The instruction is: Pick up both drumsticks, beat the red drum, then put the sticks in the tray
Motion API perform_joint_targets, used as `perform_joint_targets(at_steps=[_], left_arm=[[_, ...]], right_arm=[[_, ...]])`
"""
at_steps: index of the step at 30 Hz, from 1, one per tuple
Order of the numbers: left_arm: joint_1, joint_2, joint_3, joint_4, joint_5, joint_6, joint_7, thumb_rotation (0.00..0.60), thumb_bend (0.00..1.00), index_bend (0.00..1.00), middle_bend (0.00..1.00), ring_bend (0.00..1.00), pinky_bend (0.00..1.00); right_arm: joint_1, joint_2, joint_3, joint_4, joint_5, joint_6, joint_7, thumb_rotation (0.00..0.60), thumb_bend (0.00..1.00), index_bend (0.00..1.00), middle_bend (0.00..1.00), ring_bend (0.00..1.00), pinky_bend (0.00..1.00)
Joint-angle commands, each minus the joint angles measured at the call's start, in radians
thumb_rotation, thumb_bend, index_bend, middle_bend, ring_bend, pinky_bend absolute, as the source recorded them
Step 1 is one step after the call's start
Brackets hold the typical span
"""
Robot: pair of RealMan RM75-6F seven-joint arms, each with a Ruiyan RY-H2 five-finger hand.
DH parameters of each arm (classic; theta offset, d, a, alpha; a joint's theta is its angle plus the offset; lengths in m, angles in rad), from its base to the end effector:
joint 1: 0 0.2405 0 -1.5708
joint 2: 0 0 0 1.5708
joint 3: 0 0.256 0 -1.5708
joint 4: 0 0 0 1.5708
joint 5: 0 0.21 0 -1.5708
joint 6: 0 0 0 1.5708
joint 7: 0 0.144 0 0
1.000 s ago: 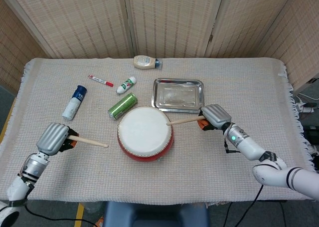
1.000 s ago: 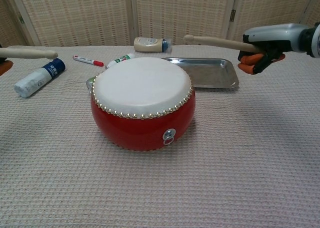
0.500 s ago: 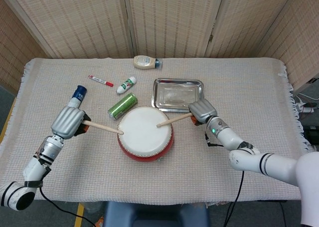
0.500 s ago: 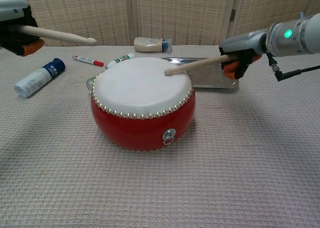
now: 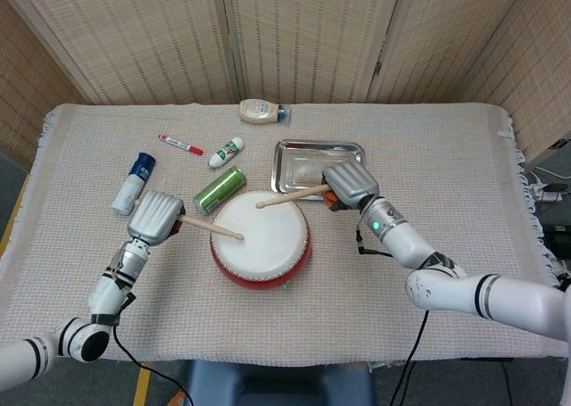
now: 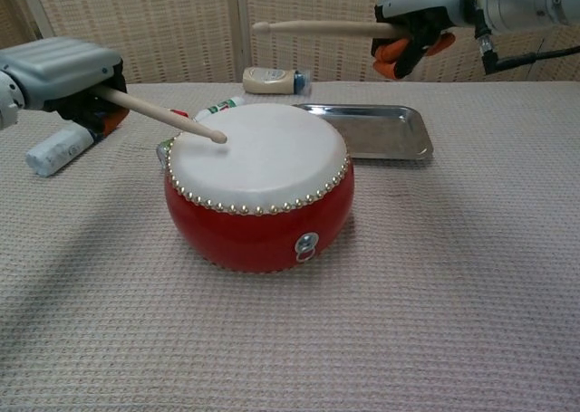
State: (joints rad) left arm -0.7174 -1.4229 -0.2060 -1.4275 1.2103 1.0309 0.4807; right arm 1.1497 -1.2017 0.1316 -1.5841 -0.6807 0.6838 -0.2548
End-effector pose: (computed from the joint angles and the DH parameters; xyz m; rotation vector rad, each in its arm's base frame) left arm -0.1691 0.3723 0.0478 -1.7991 -0.5650 -0.8202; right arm -0.0785 -0.4177 0.0656 1.9431 -1.0389 0.8003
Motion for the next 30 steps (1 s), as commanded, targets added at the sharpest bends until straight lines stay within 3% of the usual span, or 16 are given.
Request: perform_joint_targets(at_steps=[1,7,9,12,16,18,24,27,30], left_arm=[[-0.024,-0.069,0.023,0.077,-0.031,0.014,0.099,0.600,0.63,1.00,1.00,1.00,1.00],[-0.015,-0.051,0.006,0.054,-0.053,0.030,0.083,0.600,0.63,1.00,1.00,1.00,1.00],[-0.003,-0.024,-0.011,0.018,-0.059,0.044,0.041,0.600,0.63,1.00,1.00,1.00,1.00],[0.022,0.073,-0.057,-0.104,-0.083,0.034,-0.085,0.600,0.63,1.00,1.00,1.00,1.00],[0.017,0.099,-0.056,-0.129,-0.081,0.018,-0.104,0.600,0.63,1.00,1.00,1.00,1.00],[0.011,0.092,-0.050,-0.125,-0.085,0.008,-0.105,0.600,0.63,1.00,1.00,1.00,1.00],[-0.016,0.009,-0.007,-0.055,-0.096,-0.030,-0.073,0.600,0.63,1.00,1.00,1.00,1.00],[-0.030,-0.029,0.014,-0.012,-0.105,-0.049,-0.039,0.600,0.63,1.00,1.00,1.00,1.00],[-0.035,-0.044,0.018,0.009,-0.113,-0.041,-0.012,0.600,0.63,1.00,1.00,1.00,1.00]], right_arm=[[0.007,0.000,-0.013,-0.003,0.008,-0.014,-0.044,0.600,1.00,1.00,1.00,1.00,1.00],[0.023,-0.033,-0.058,0.032,0.045,-0.031,-0.092,0.600,1.00,1.00,1.00,1.00,1.00],[0.033,-0.053,-0.088,0.056,0.066,-0.043,-0.123,0.600,1.00,1.00,1.00,1.00,1.00],[0.066,-0.120,-0.176,0.132,0.133,-0.064,-0.219,0.600,1.00,1.00,1.00,1.00,1.00],[0.092,-0.149,-0.211,0.149,0.198,-0.012,-0.292,0.600,1.00,1.00,1.00,1.00,1.00],[0.093,-0.143,-0.196,0.133,0.208,0.015,-0.288,0.600,1.00,1.00,1.00,1.00,1.00],[0.027,-0.037,-0.031,0.003,0.074,0.043,-0.077,0.600,1.00,1.00,1.00,1.00,1.00],[0.005,-0.002,-0.004,-0.022,0.018,0.036,-0.032,0.600,1.00,1.00,1.00,1.00,1.00],[0.000,0.000,-0.013,-0.013,0.005,0.017,-0.032,0.600,1.00,1.00,1.00,1.00,1.00]])
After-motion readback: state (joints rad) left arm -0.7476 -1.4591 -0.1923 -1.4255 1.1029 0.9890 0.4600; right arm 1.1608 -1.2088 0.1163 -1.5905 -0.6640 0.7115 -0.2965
